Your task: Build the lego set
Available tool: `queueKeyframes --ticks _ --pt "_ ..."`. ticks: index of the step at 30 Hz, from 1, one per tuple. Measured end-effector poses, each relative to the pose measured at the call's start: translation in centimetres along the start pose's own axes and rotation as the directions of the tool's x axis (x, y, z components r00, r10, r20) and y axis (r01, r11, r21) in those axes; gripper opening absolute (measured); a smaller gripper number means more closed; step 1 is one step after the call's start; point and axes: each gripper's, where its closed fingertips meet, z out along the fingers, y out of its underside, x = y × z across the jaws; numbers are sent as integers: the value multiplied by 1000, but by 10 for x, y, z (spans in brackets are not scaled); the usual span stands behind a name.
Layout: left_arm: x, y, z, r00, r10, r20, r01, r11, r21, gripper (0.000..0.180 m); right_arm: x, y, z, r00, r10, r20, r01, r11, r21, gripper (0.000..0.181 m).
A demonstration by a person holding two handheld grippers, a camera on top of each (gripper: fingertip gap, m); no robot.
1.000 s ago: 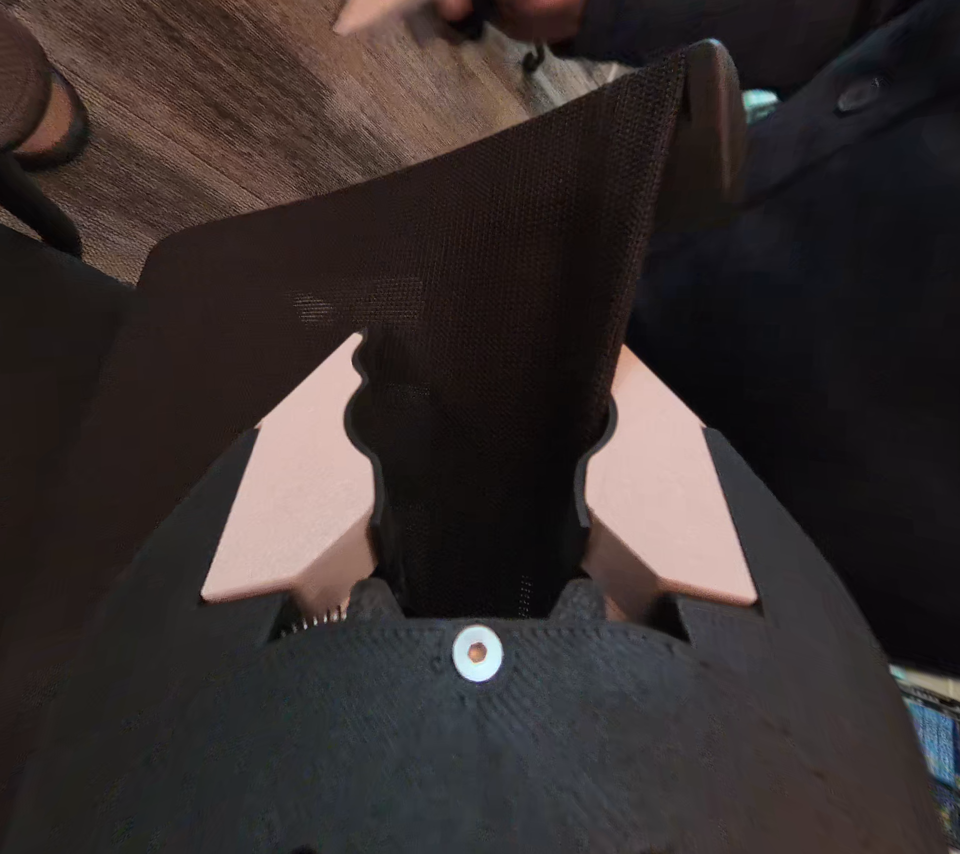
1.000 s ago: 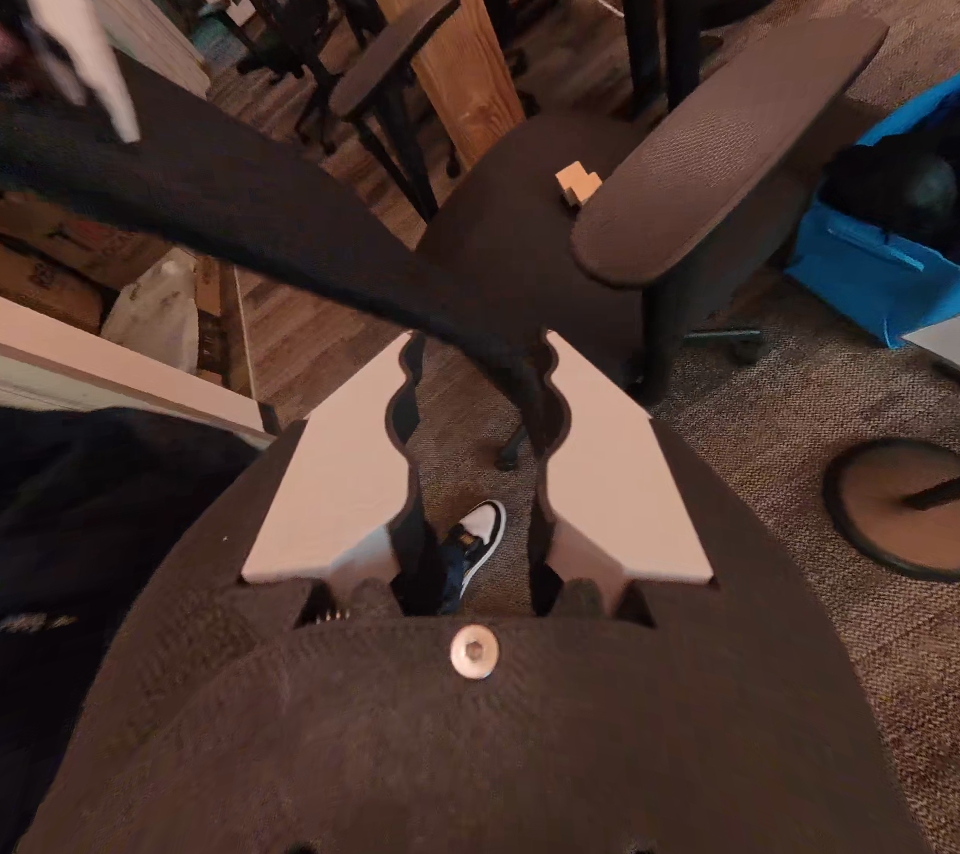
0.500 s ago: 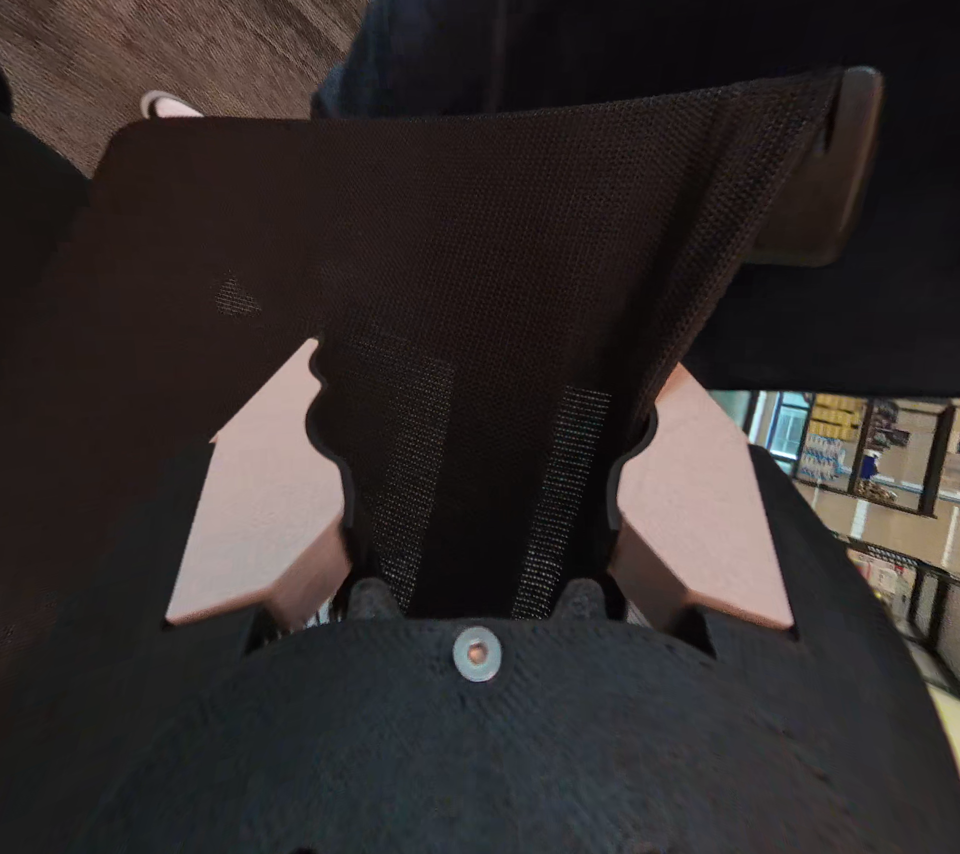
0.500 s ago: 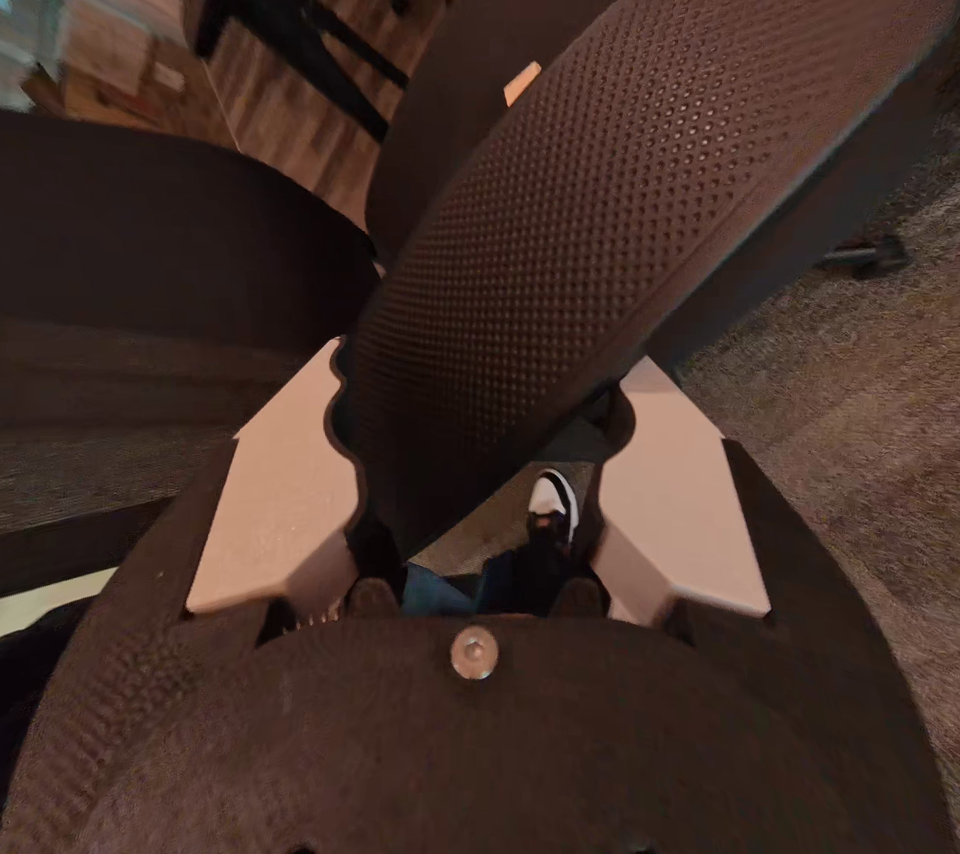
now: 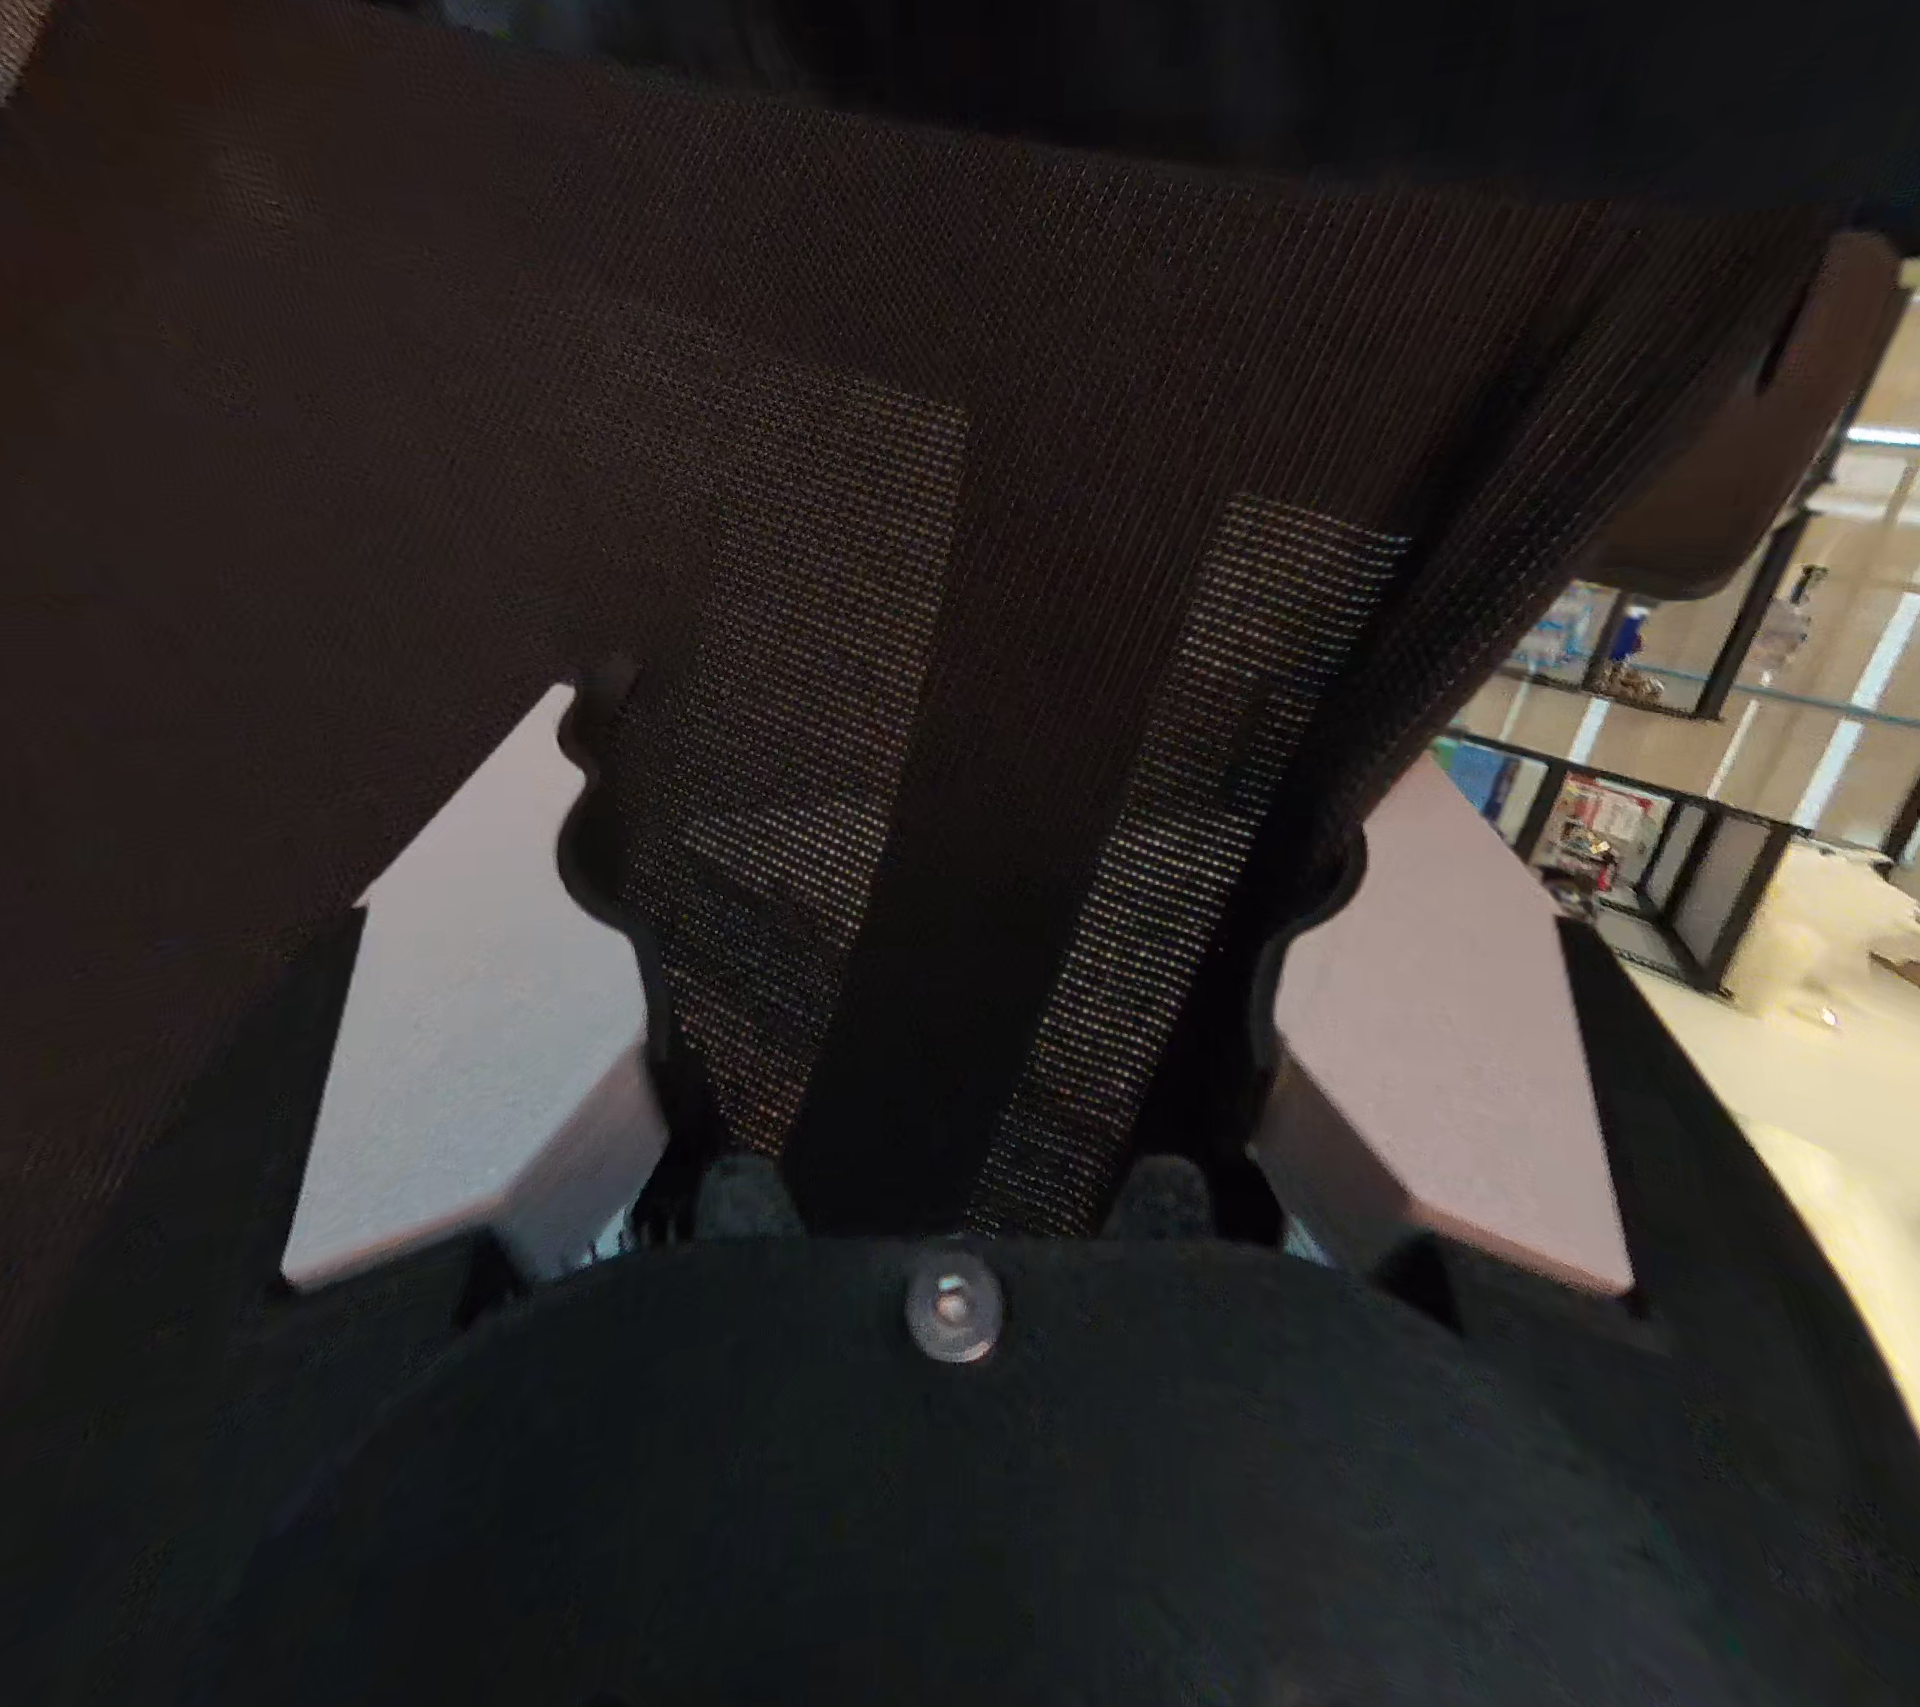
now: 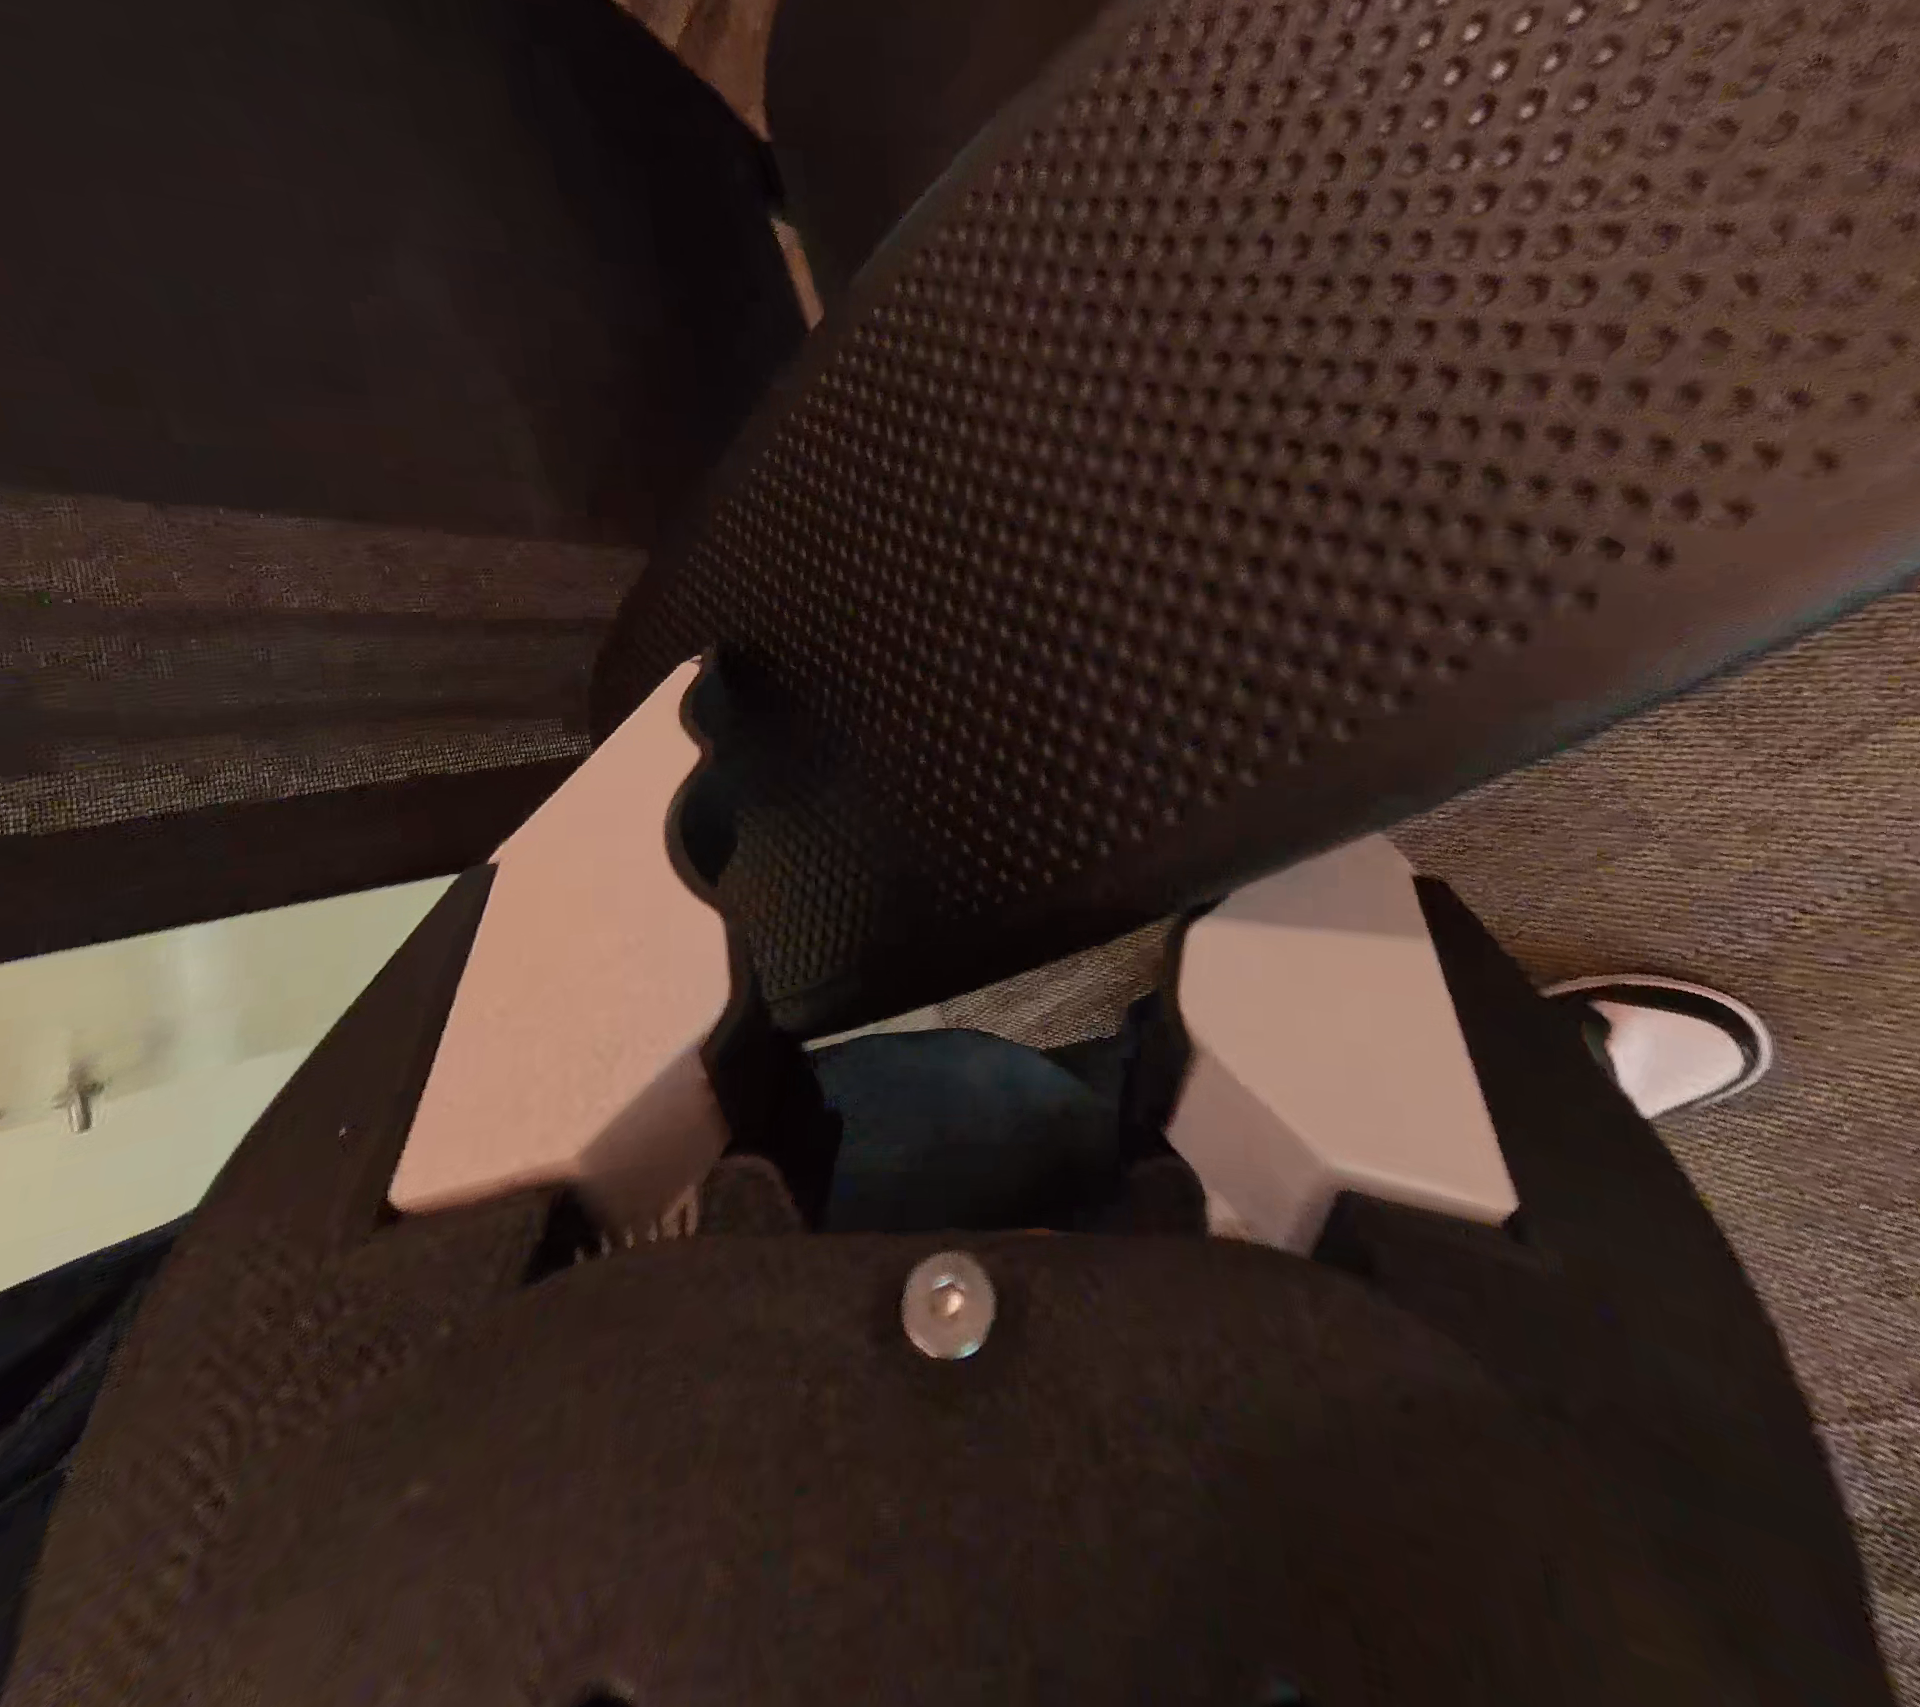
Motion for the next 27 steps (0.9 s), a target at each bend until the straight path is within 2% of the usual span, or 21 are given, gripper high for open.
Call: queueKeyframes --ticks 2,4,7,9,12,14,17,21,23,25,27 --pt "1 21 -6 999 -23 -38 21 998 -60 134 -14 3 12 1000 0 7 1 1000 -8 88" --pt "2 44 -19 997 -66 -40 58 981 -184 135 -26 4 24 1000 -24 16 24 999 -44 88" --pt "6 73 -44 992 -128 -12 118 943 -311 127 -42 7 41 996 -89 30 92 989 -114 92" --pt "6 86 -55 983 -182 10 175 927 -332 119 -53 14 49 988 -139 65 149 972 -183 94" --pt "6 107 -66 964 -257 74 266 901 -342 110 -70 22 52 975 -153 159 192 945 -267 86" --pt "8 130 -71 929 -336 155 370 855 -364 115 -74 25 44 964 -181 194 232 931 -282 83" --pt "12 142 -82 876 -408 259 475 826 -303 105 -64 31 18 943 -240 232 306 898 -315 79" --pt "7 147 -111 727 -545 418 641 757 -127 97 -29 13 -32 906 -352 233 408 874 -264 67" --pt "2 147 -123 633 -595 495 707 705 -58 94 -6 -7 -58 891 -406 203 447 864 -233 65" --pt "-7 130 -144 503 -676 539 755 647 106 73 19 -33 -83 873 -454 176 483 854 -193 62" --pt "-3 119 -176 378 -706 600 786 586 194 66 44 -55 -104 862 -476 174 504 842 -192 62"
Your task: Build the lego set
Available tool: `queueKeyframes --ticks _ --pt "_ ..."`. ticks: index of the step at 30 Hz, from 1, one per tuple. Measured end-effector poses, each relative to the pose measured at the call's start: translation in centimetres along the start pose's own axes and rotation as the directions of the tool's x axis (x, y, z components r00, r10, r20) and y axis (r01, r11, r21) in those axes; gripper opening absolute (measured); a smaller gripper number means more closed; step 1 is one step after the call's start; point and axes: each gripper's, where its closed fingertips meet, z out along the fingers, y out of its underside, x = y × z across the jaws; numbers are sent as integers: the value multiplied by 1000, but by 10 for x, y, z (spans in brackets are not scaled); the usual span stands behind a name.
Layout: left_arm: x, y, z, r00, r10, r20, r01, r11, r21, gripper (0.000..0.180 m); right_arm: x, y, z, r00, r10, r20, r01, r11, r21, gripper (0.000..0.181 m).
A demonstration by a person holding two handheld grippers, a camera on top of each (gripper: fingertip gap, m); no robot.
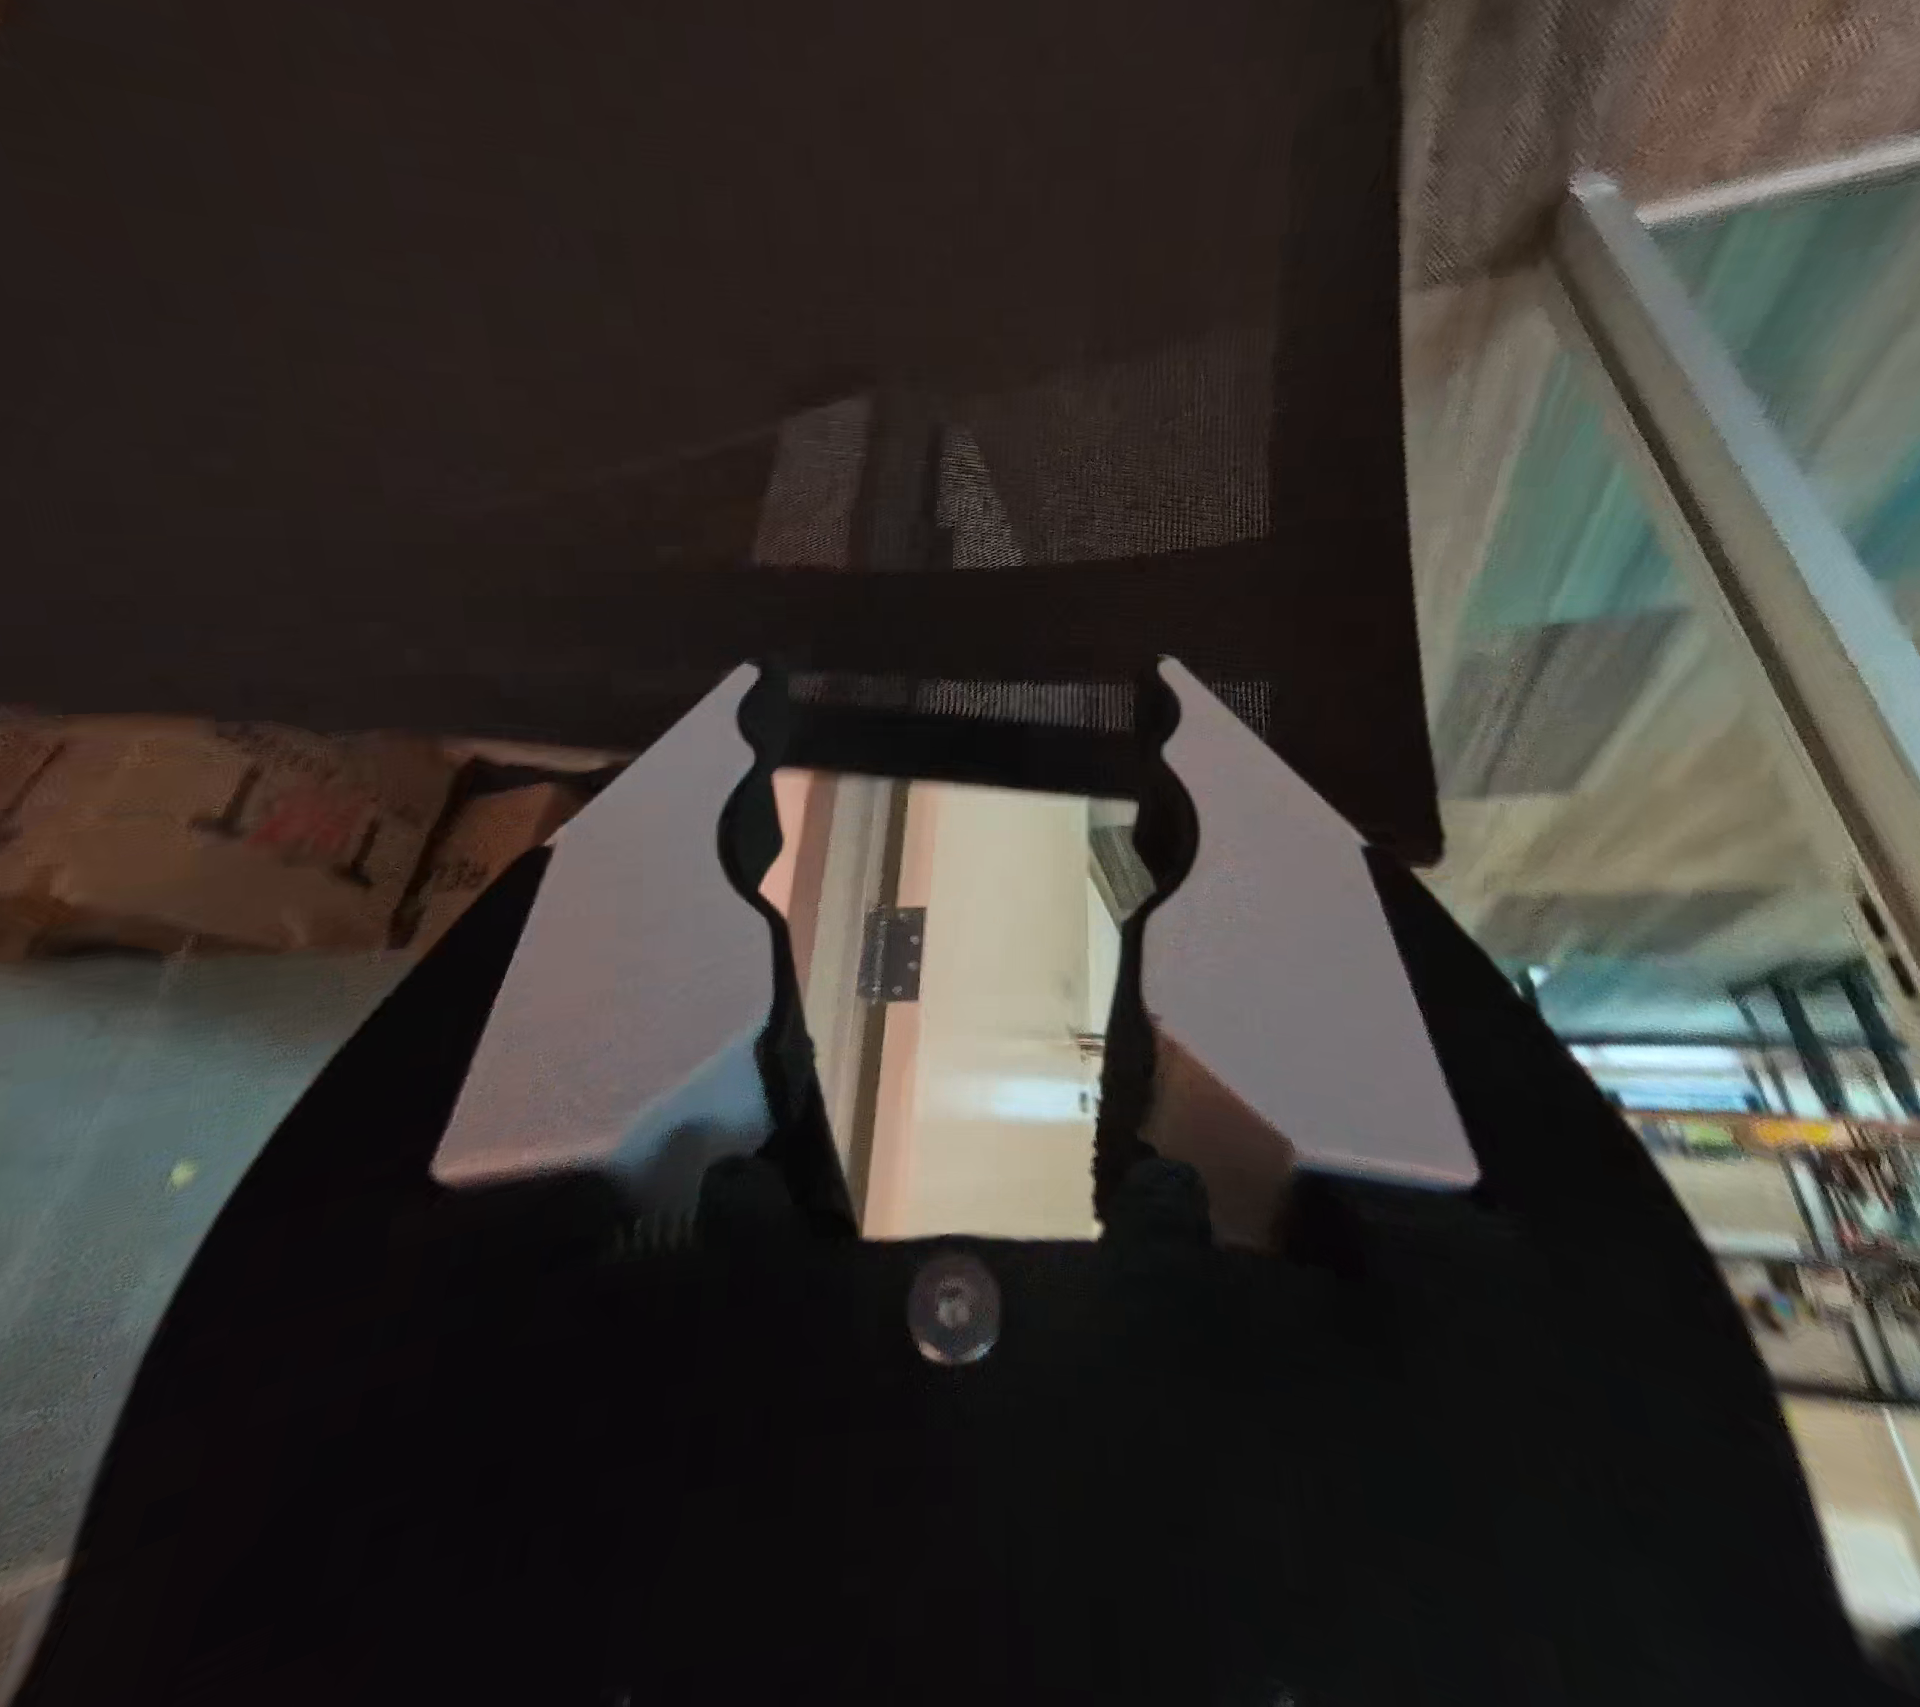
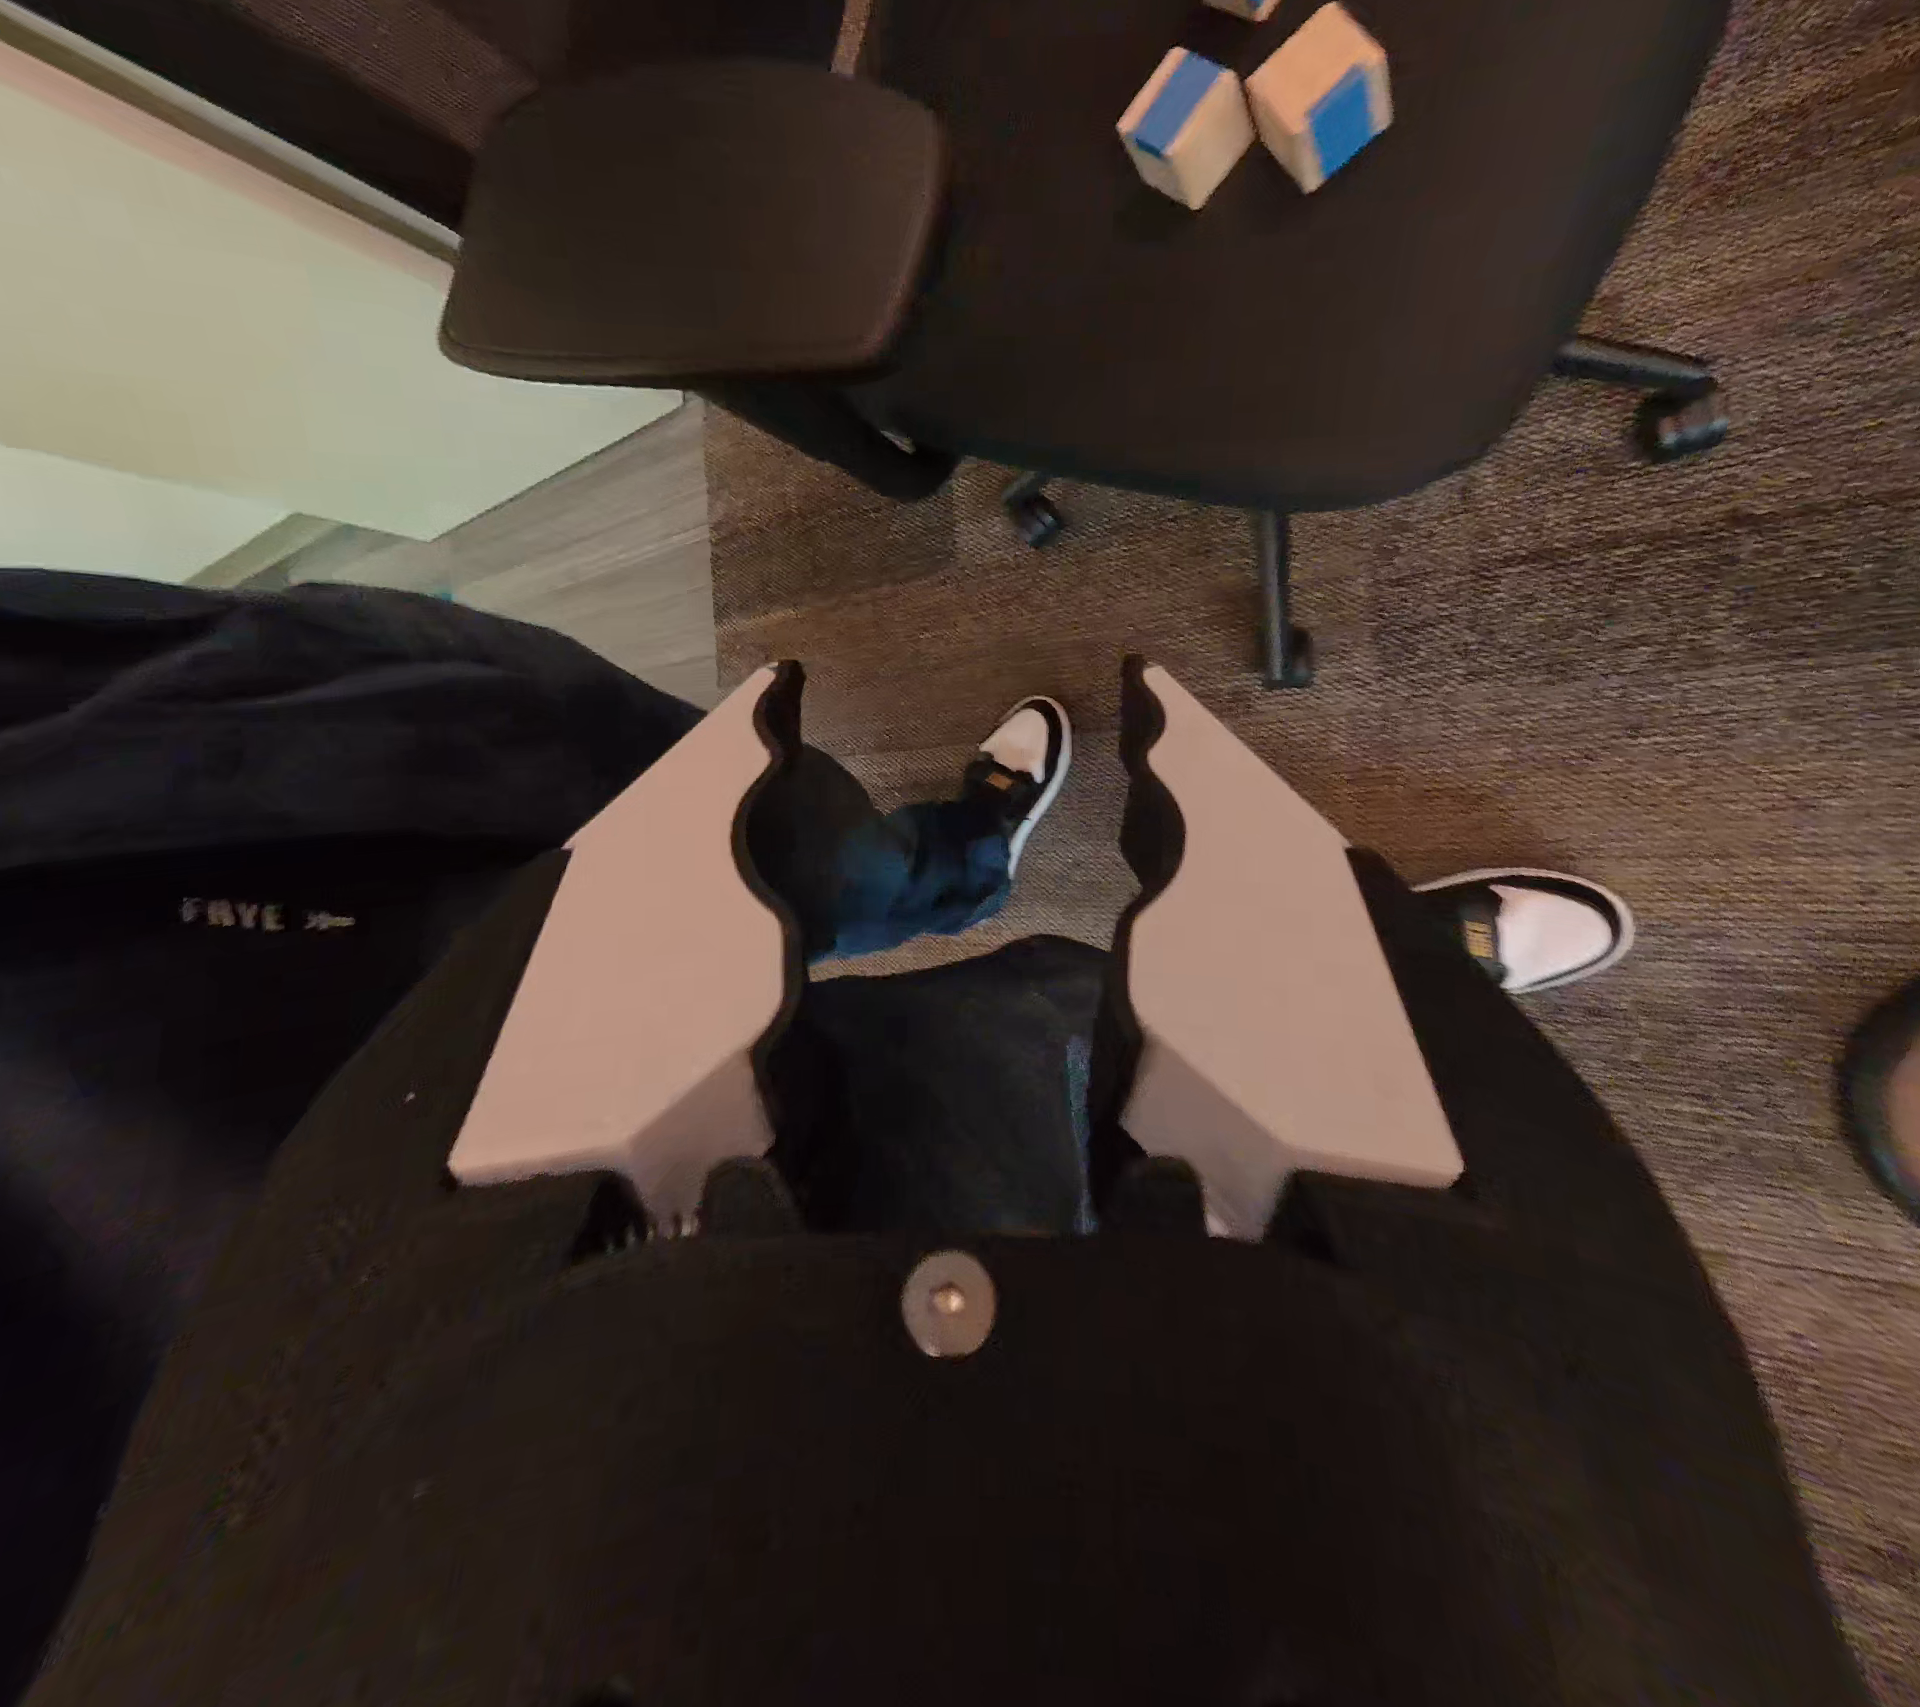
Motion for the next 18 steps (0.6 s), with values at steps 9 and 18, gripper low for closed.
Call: queueKeyframes --ticks 9,18 --pt "22 -214 -64 963 -259 -73 252 769 588 29 104 -51 -104 983 -154 -99 158 987 35 54" --pt "74 -438 -41 928 -147 -343 350 661 664 56 167 -105 -154 983 -89 -161 115 981 159 60"
